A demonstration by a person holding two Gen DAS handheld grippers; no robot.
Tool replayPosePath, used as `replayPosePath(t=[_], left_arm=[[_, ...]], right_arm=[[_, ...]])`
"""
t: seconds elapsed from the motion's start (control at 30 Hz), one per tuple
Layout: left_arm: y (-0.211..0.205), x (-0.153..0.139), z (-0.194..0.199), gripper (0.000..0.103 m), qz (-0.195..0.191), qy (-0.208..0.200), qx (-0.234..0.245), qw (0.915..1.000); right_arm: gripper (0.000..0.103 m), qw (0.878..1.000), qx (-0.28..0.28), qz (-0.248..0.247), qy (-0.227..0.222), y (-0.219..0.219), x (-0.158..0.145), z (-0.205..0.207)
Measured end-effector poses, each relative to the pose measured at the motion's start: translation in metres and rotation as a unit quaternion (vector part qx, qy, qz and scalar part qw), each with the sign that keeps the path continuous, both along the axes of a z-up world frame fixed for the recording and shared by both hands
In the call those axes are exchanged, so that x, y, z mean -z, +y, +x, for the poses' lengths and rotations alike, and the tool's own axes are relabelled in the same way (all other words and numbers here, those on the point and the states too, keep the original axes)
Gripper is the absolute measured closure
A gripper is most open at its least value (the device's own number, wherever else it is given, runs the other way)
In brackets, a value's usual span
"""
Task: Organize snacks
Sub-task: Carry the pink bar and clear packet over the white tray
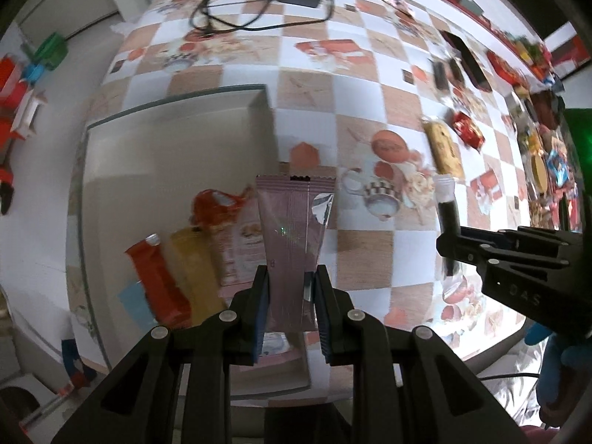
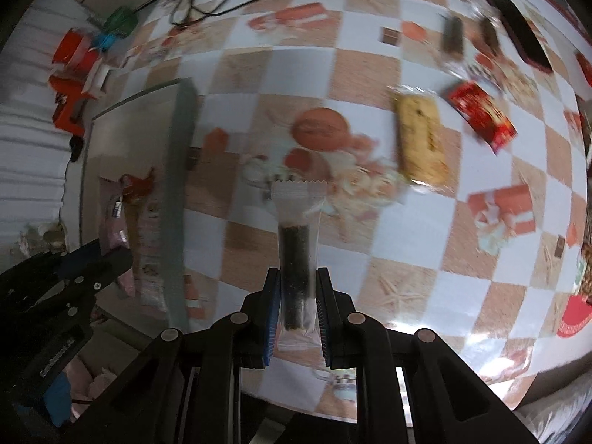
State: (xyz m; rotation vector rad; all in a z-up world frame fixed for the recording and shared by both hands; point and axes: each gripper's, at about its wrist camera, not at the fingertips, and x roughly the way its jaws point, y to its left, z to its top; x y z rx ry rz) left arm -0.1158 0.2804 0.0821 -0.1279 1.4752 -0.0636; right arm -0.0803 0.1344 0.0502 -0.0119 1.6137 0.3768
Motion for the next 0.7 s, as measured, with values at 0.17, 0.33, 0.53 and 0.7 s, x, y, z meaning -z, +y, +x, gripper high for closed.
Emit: replayPosePath(t=[0.17,0.33,0.53,0.7], left_arm=[[0.027,-0.001,-0.004,0.077,0.005,-0.003,-0.028,0.9996],[0.056,0.007,-0.011,0.077,0.01,0.01,-0.059,0.9981],[0.08,0.017,-0.02,0.077,0.015,0.023,-0.082,0.9962],[0.096,0.022,-0.014,0.078,0.021,0.028,-0.087,0.9956]], right_arm=[[0.083,0.999,-0.029,0.011,-0.005,0.041,-0.002,0.006],[0.083,0.998,-0.055,0.035,0.003,0.082,-0.004,0.006],[0.083,0.994,-0.095,0.047,0.008,0.13,-0.004,0.0],[0.083,0.993,-0.104,0.053,0.014,0.156,0.0,0.007]])
